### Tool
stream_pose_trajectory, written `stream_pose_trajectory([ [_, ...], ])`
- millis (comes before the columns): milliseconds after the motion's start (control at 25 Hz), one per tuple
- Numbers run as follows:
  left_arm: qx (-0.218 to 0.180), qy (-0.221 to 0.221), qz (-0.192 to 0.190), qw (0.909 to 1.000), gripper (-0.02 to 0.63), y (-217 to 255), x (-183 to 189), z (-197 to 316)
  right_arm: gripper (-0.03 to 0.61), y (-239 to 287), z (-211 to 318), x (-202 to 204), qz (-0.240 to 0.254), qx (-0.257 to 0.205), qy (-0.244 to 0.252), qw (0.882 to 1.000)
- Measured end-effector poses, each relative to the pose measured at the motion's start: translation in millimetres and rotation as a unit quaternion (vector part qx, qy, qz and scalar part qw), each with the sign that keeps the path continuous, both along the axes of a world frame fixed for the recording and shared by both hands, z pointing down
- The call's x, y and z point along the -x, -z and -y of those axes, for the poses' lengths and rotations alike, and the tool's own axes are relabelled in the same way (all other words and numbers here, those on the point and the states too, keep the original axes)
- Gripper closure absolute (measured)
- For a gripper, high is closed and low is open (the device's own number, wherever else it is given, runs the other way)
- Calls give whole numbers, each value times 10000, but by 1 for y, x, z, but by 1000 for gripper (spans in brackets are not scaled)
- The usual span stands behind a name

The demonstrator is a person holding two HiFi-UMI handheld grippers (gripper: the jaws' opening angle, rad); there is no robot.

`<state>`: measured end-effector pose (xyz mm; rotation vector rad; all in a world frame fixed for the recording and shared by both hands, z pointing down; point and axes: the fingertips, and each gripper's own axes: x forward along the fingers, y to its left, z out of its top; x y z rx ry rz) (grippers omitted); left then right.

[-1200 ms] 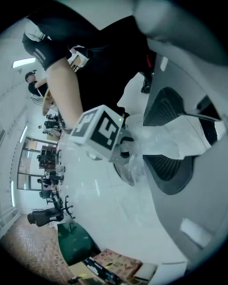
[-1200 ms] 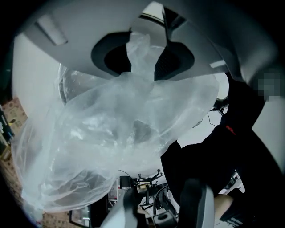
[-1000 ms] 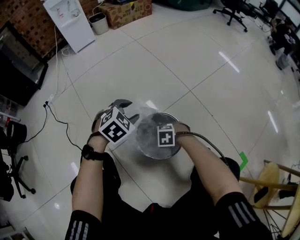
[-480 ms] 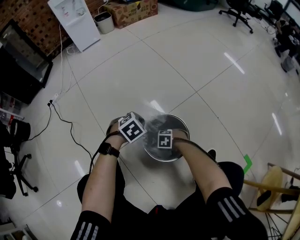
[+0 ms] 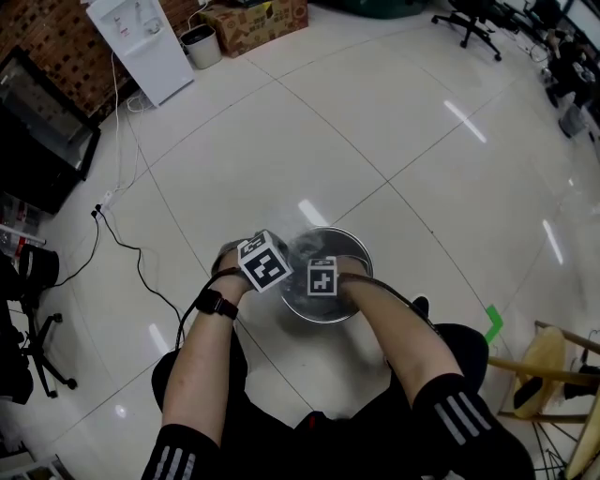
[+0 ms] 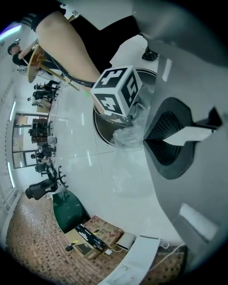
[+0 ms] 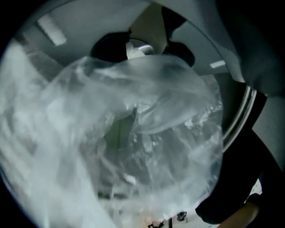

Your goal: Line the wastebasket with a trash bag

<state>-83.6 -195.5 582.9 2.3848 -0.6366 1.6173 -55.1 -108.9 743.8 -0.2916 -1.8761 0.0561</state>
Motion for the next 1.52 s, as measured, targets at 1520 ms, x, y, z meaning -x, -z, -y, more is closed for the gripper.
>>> stream_pose_trajectory([
  [1520,-657,-1951,-1342,9693,620,49,-139,-137,334,184,7,-93,1002,-2084,203,9727],
])
